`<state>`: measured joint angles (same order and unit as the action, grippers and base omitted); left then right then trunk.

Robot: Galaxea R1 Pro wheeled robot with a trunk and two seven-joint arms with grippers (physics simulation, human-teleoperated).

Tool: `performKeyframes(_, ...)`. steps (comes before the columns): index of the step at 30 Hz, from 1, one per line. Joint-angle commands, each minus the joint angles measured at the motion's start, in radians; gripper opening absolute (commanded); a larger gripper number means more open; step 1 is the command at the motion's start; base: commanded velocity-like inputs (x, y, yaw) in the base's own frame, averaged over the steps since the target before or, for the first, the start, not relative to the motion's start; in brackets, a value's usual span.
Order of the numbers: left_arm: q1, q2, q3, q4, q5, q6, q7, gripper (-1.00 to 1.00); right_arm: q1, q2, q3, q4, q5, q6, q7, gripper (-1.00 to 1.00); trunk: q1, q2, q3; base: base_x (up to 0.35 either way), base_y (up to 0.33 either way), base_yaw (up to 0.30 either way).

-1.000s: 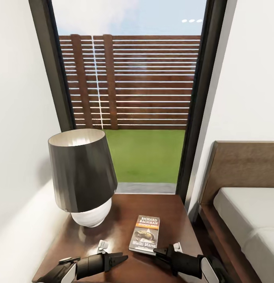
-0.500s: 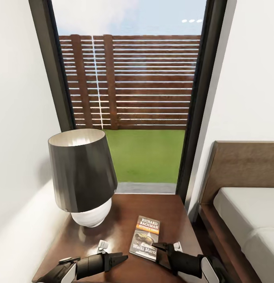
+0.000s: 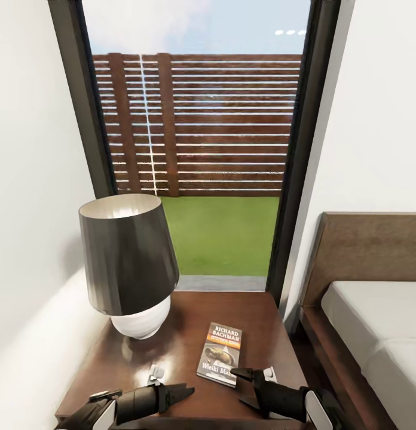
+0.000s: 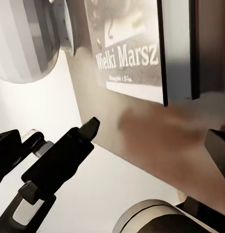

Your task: In the bedroom, move the book from the bed onto either nightstand, and place the two sandals side by side next to the bed.

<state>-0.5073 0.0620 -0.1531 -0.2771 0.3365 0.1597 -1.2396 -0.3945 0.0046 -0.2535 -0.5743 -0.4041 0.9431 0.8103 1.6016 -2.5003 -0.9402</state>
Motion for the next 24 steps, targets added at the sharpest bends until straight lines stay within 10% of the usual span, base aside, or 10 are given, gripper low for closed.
performKeyframes(1,0.000,0.001,-0.008,-0.001,0.010,0.011,-0.002,1.00,0.000,0.001,-0.002,0.001,0.019,-0.001,0.001,1.00,0.000,0.000,-0.001,-0.021,0.000,0.000)
performKeyframes(24,0.000,0.000,-0.009,-0.001,0.009,0.011,-0.003,1.00,0.000,0.001,-0.002,0.000,0.019,-0.007,-0.002,1.00,-0.051,0.091,0.051,-0.002,0.000,0.000)
